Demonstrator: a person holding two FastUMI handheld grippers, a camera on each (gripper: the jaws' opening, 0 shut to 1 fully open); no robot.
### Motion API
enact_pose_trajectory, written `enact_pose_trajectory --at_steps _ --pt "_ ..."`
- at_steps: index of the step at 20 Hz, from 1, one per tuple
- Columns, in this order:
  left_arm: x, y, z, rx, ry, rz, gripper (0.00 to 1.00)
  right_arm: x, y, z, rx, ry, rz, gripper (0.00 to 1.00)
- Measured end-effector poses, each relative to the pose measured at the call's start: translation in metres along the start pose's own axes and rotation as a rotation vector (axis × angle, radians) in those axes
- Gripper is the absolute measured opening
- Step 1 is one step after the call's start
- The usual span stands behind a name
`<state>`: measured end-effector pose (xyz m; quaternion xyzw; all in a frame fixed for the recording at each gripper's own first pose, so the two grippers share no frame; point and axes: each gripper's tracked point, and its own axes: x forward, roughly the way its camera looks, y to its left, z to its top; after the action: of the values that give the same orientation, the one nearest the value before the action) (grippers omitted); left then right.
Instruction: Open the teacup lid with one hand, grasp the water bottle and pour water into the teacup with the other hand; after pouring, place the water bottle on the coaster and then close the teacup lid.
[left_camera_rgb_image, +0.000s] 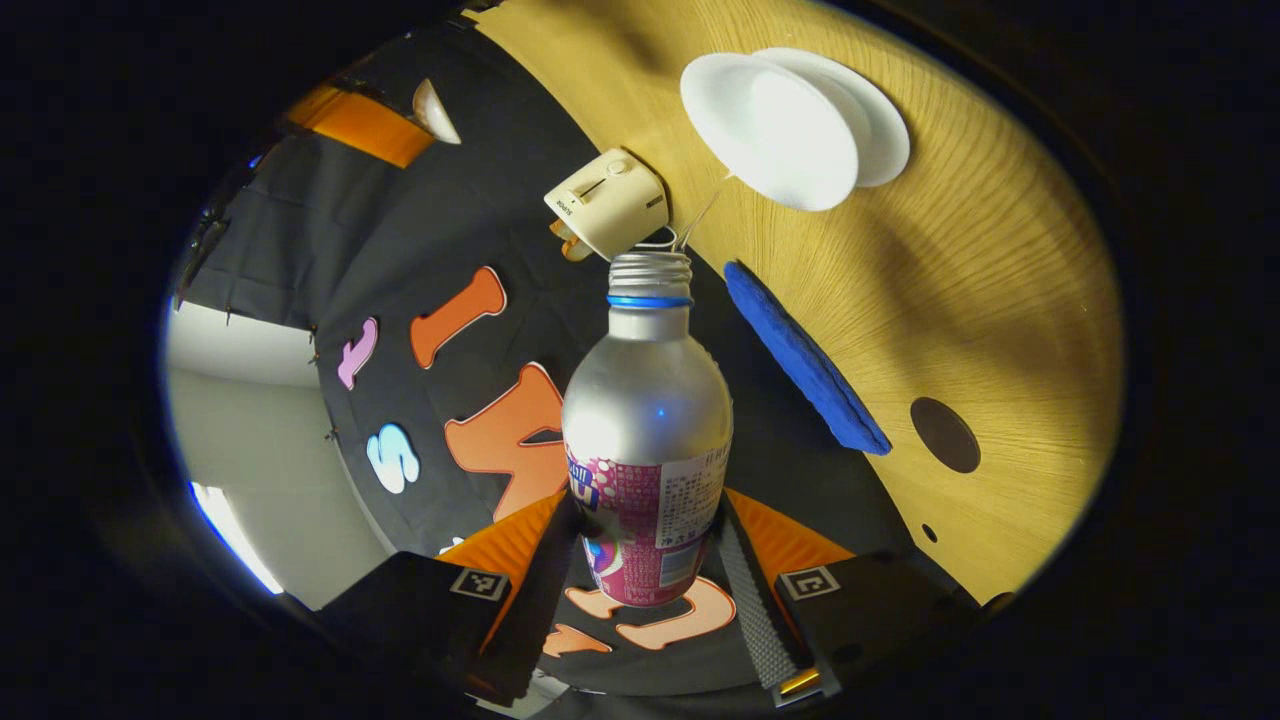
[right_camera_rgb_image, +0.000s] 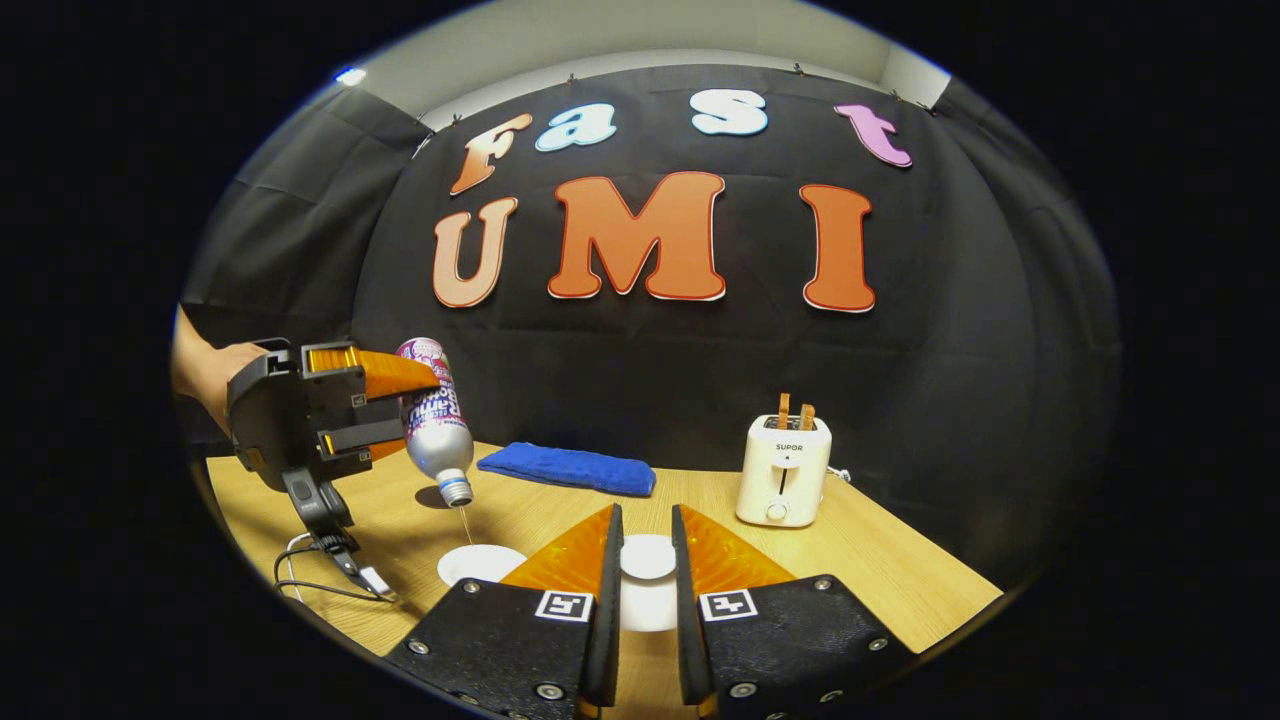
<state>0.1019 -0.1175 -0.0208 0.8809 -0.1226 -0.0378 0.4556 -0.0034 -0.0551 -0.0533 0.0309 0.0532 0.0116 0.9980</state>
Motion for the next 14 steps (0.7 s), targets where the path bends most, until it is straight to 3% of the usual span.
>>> enact_pose_trajectory --at_steps 1,2,3,4,5,11,12,14 --pt "0.0 0.0 0.002 0.005 -0.007 0.005 0.8 0.001 0.001 0.0 0.001 0.0 0.0 0.25" --pt "0.0 -0.001 0.005 0.007 -0.01 0.009 0.84 0.0 0.003 -0.001 -0.001 0.002 0.006 0.29" --pt "-0.001 -0.002 0.007 0.008 -0.013 0.013 0.83 0.001 0.003 -0.001 -0.001 0.001 0.005 0.25" --pt "-0.001 -0.002 0.008 0.009 -0.013 0.014 0.81 0.002 0.004 -0.002 -0.001 0.003 0.007 0.29" --pt "-0.002 -0.003 0.007 0.007 -0.012 0.013 0.83 0.002 0.005 -0.002 0.003 0.003 0.009 0.25" --pt "-0.004 -0.001 0.009 0.013 -0.012 0.03 0.87 0.004 0.012 -0.003 0.007 0.006 0.021 0.25" --pt "-0.004 -0.002 0.008 0.012 -0.01 0.027 0.8 0.005 0.014 -0.003 0.008 0.005 0.025 0.25" --pt "-0.006 -0.001 0.009 0.009 -0.012 0.029 0.83 0.006 0.017 -0.003 0.01 0.005 0.034 0.25"
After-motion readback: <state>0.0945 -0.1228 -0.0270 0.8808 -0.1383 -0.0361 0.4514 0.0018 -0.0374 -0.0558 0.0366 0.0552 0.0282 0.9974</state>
